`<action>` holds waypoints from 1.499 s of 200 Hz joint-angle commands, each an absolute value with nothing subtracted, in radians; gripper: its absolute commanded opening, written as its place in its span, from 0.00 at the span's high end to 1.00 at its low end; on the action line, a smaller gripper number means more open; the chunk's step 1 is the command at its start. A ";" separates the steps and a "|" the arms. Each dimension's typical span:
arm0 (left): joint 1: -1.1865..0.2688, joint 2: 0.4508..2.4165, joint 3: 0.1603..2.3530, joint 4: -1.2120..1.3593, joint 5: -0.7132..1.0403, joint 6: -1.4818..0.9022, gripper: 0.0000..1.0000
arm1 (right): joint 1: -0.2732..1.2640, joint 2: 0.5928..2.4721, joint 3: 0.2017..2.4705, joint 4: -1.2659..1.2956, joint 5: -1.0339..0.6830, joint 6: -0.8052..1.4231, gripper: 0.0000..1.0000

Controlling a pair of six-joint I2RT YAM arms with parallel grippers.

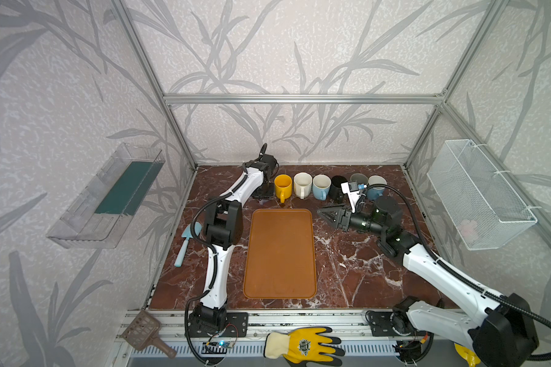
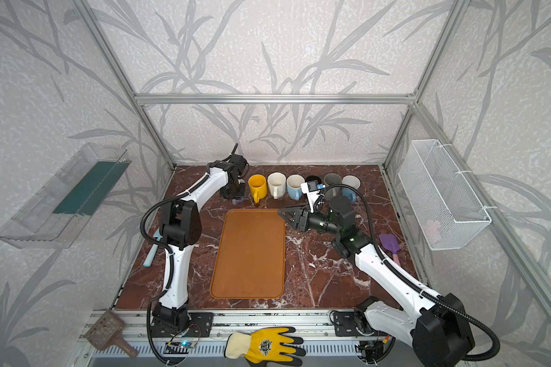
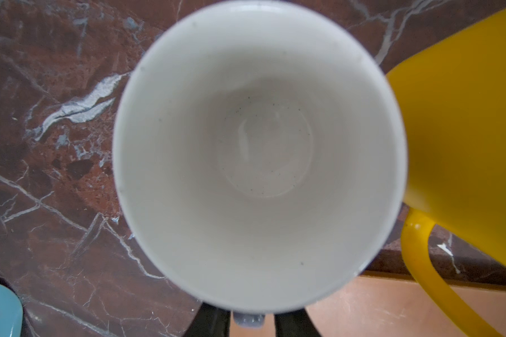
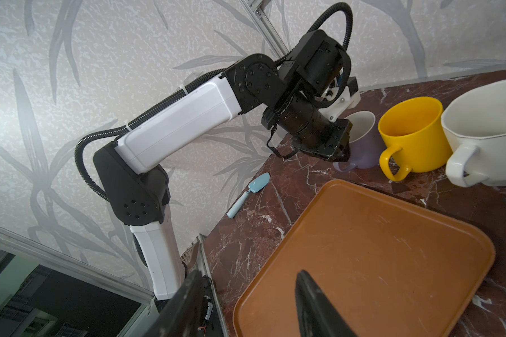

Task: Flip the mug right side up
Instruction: 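Lower the lavender mug upright onto the table with the left gripper, then open the left gripper and raise it off the lavender mug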

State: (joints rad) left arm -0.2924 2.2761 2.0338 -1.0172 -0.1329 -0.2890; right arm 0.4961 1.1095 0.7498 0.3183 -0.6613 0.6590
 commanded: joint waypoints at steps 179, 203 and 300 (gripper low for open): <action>-0.290 2.149 2.057 -1.036 -0.164 -0.296 0.45 | 0.488 1.069 0.765 0.260 -0.636 0.581 0.47; -0.290 2.115 2.036 -1.032 -0.167 -0.293 0.33 | 0.485 1.065 0.767 0.235 -0.623 0.564 0.43; -0.291 1.874 1.831 -0.894 -0.182 -0.278 0.01 | 0.430 0.987 0.773 0.084 -0.558 0.505 0.01</action>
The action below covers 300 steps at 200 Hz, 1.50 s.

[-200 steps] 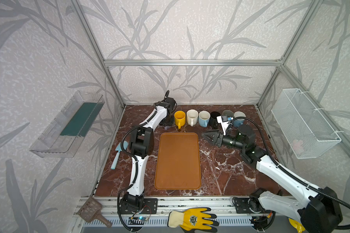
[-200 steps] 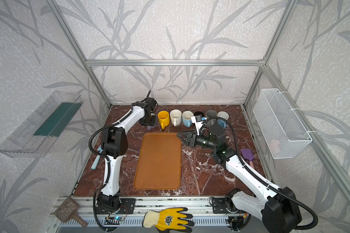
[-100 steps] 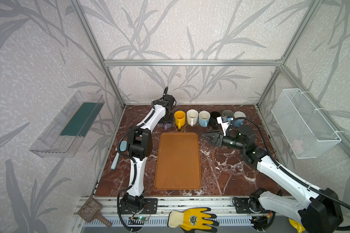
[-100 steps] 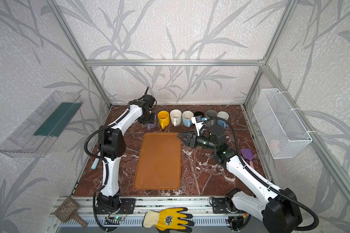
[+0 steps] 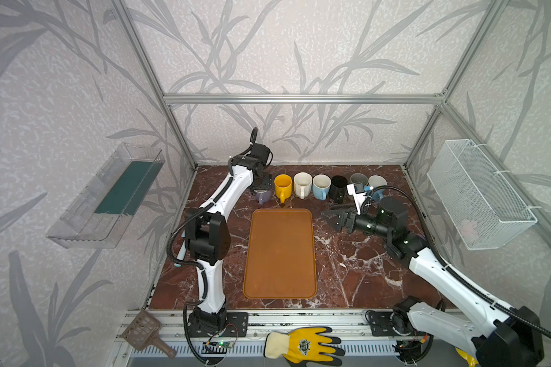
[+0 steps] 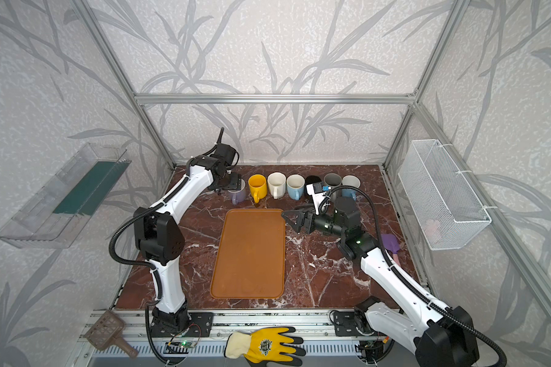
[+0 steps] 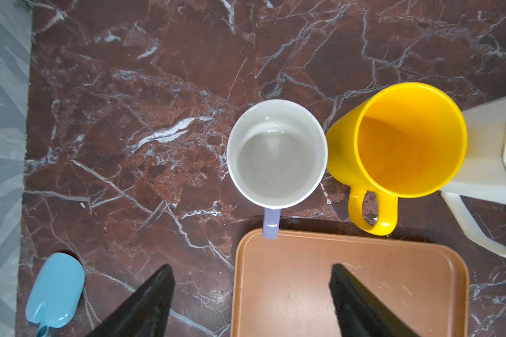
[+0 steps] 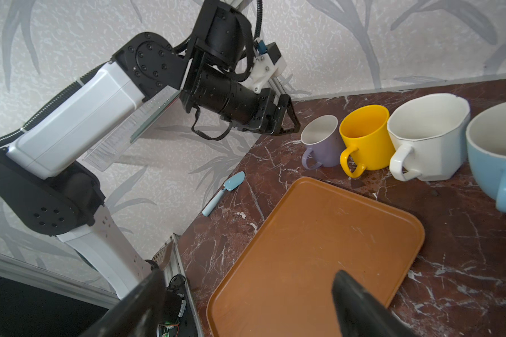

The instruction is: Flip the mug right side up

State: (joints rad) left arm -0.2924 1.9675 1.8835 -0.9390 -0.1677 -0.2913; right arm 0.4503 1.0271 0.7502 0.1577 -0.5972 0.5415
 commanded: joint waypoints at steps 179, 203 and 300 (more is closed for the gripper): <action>-0.239 1.092 0.881 -0.078 -0.322 -0.154 0.01 | 0.258 0.821 0.757 -0.204 -0.084 0.283 0.01; -0.195 1.059 0.776 0.008 -0.334 -0.147 0.01 | 0.214 0.792 0.704 -0.158 -0.078 0.281 0.01; 0.000 1.155 0.449 0.497 -0.293 -0.149 0.01 | 0.066 0.888 0.594 -0.021 -0.073 0.270 0.01</action>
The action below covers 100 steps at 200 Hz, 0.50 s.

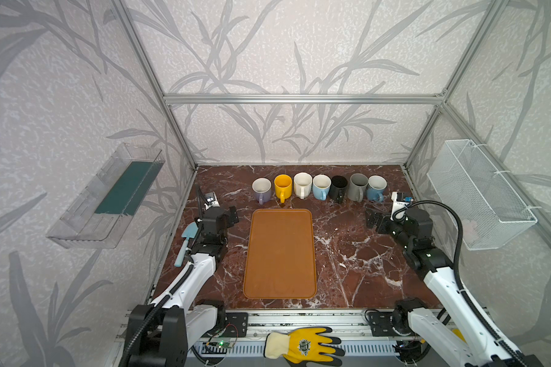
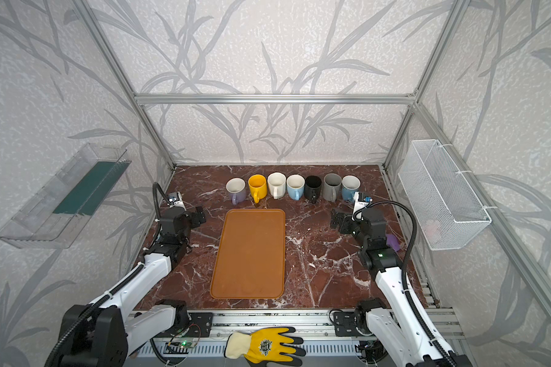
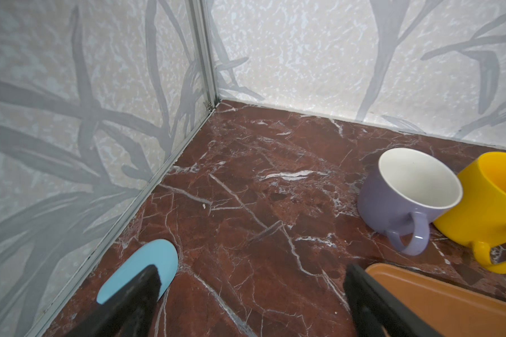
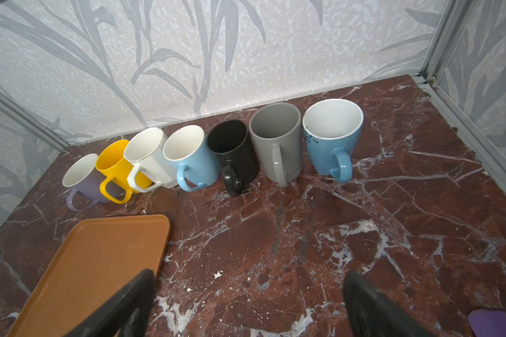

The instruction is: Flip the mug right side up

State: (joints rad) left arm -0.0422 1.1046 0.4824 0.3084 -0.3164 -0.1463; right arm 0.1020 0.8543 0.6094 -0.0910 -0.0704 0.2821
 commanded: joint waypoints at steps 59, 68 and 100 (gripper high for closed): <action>0.063 1.308 0.407 0.672 -0.264 -0.145 0.01 | 0.001 0.962 0.521 0.136 -0.076 0.229 0.01; 0.071 1.324 0.400 0.696 -0.263 -0.151 0.01 | -0.003 0.972 0.501 0.175 -0.066 0.228 0.01; 0.081 1.337 0.338 0.793 -0.274 -0.173 0.01 | -0.012 1.007 0.427 0.330 -0.049 0.185 0.01</action>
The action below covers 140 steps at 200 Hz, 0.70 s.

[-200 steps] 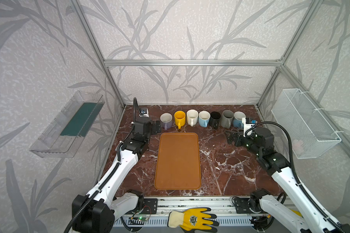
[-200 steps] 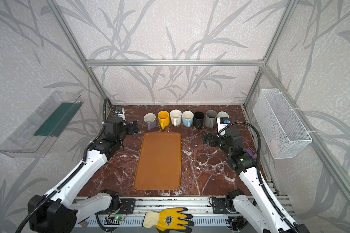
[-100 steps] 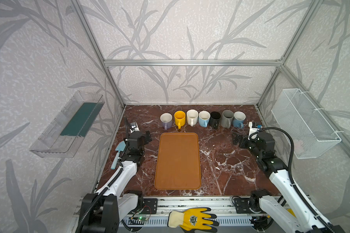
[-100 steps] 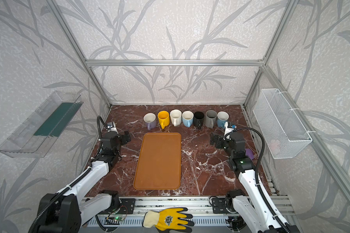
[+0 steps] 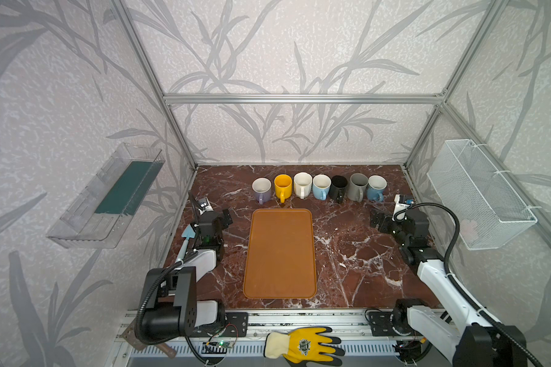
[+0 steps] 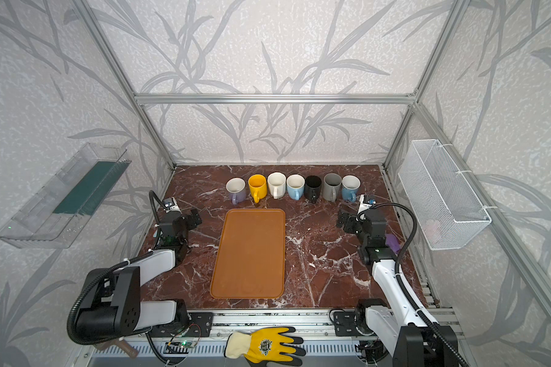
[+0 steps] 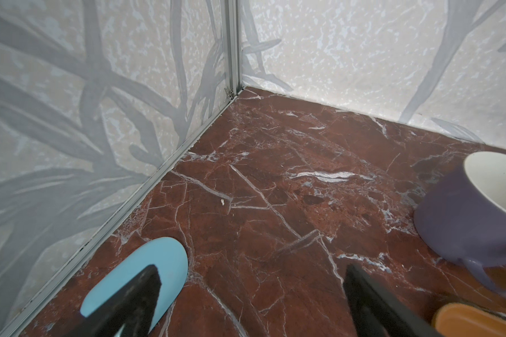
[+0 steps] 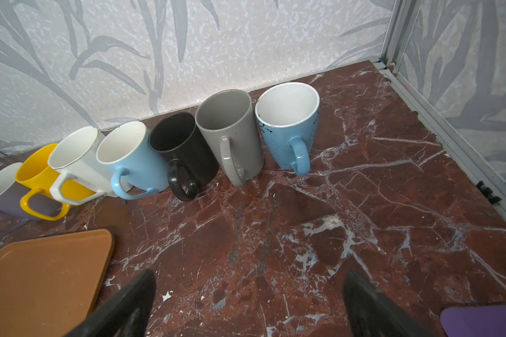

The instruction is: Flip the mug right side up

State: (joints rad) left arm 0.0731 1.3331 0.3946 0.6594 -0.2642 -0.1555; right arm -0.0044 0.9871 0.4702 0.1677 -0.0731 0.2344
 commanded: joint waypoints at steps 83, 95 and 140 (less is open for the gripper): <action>0.091 1.441 0.390 0.779 -0.244 -0.169 0.01 | -0.020 1.171 0.311 0.614 0.029 0.114 0.01; 0.091 1.436 0.407 0.739 -0.241 -0.175 0.01 | -0.020 1.215 0.308 0.668 0.035 0.097 0.01; 0.091 1.443 0.385 0.797 -0.236 -0.165 0.01 | -0.020 1.385 0.295 0.889 0.014 0.073 0.01</action>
